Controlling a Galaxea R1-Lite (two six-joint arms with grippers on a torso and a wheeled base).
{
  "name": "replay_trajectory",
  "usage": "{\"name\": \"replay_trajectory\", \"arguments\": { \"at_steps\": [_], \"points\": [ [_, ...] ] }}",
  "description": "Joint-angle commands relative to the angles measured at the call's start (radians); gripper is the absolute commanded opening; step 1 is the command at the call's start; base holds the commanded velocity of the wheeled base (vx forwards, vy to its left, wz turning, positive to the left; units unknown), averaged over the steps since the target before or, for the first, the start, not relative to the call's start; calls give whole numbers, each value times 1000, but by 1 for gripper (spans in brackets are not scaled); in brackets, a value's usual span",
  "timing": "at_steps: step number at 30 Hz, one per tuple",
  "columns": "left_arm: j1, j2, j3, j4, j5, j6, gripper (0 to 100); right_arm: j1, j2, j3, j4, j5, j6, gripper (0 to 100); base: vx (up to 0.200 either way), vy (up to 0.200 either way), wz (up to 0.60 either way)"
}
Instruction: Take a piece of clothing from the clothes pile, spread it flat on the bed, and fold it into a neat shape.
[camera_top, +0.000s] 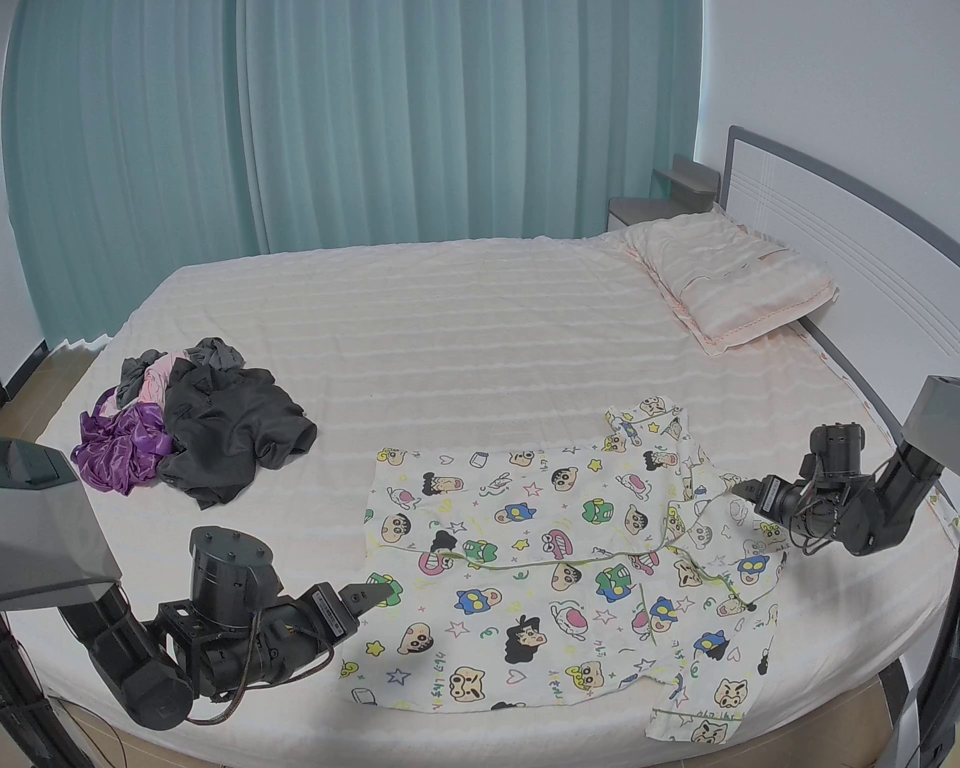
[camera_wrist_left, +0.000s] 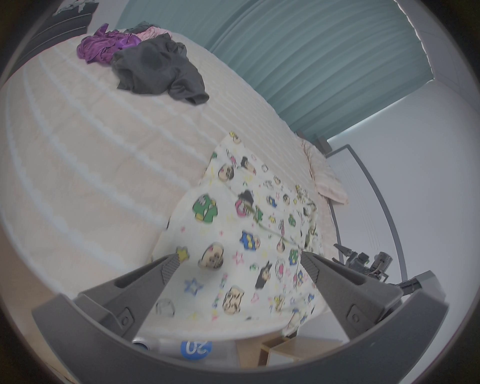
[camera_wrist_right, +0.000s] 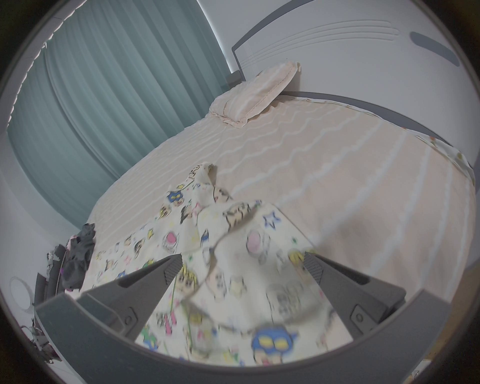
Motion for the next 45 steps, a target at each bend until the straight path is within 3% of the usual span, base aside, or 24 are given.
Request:
{"name": "replay_trajectory", "arguments": {
  "at_steps": [1,9,14,15,18,19,25,32,37,45],
  "points": [
    [-74,22,50,6,-1,0,100,-33,-161,238,-144,64,-15,100,-200,0,0],
    [-88,73,55,5,1,3,100,-28,-141,386,-240,110,-41,100,-200,0,0],
    [-88,114,46,-3,11,7,100,-24,-110,416,-247,124,-70,100,0,0,0],
    [-89,169,23,-5,65,7,100,-24,-87,439,-299,129,-77,100,0,0,0],
    [-89,169,23,-5,65,7,100,-24,-87,439,-299,129,-77,100,0,0,0],
    [-108,257,-46,-3,148,4,100,-21,-52,477,-403,129,-77,100,0,0,0],
    [-121,358,-165,8,244,7,100,-8,-7,534,-523,127,-77,100,0,0,0],
    [-94,399,-274,28,269,9,100,4,43,569,-609,129,-75,100,0,0,0],
    [-66,424,-385,143,292,14,100,24,59,600,-668,130,-72,100,0,0,0],
    [-55,430,-441,195,298,17,100,33,59,612,-685,133,-70,100,0,0,0]
  ]
}}
